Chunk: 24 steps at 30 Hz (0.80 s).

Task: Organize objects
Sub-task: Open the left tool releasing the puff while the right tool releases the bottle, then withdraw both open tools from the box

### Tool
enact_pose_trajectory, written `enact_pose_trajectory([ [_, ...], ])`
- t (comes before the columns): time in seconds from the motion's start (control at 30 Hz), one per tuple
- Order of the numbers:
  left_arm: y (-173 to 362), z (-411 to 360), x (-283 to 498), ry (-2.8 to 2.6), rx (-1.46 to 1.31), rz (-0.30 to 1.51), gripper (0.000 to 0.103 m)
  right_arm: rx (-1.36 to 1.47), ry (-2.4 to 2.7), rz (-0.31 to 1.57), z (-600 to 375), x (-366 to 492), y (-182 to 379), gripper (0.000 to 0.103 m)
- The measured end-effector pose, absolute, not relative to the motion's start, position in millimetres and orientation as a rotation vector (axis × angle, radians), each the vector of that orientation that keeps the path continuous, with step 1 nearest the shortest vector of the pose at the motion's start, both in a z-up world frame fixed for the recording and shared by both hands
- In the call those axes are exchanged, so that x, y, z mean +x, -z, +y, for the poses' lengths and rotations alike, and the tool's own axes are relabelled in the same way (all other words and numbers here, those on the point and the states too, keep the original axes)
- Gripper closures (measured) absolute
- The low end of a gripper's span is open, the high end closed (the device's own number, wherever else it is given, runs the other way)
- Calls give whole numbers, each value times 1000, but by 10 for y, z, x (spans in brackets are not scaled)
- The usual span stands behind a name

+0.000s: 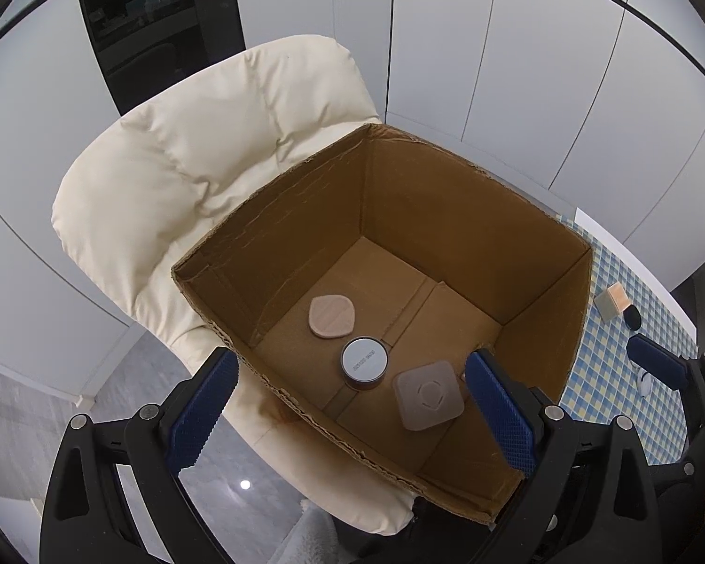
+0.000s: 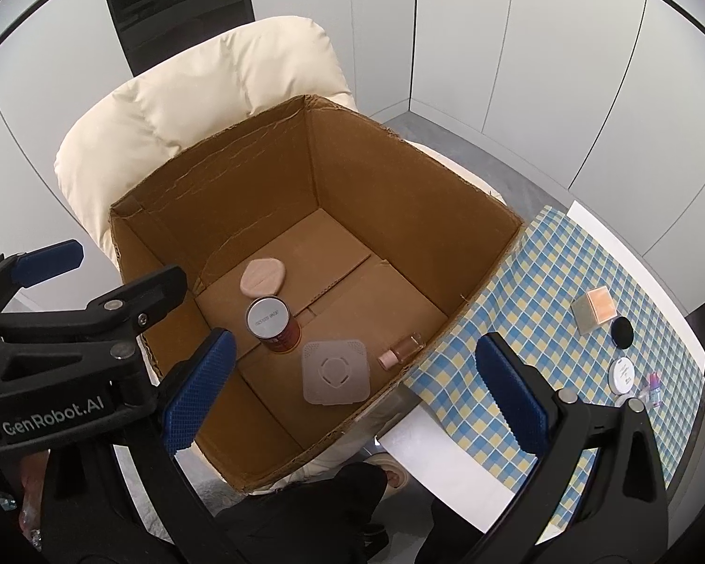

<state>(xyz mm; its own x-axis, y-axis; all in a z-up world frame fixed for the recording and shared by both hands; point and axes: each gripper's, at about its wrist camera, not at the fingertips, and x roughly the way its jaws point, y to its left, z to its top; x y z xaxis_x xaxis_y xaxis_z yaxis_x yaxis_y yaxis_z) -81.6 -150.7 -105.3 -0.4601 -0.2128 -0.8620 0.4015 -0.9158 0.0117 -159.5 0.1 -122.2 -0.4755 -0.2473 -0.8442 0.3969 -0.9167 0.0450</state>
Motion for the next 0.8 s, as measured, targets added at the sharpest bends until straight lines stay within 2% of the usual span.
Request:
enact_pose_trajectory([
  [0.8,804,-1454,-475,2417,1328,278,5,1312,2443,184,154,-1367,966,0],
])
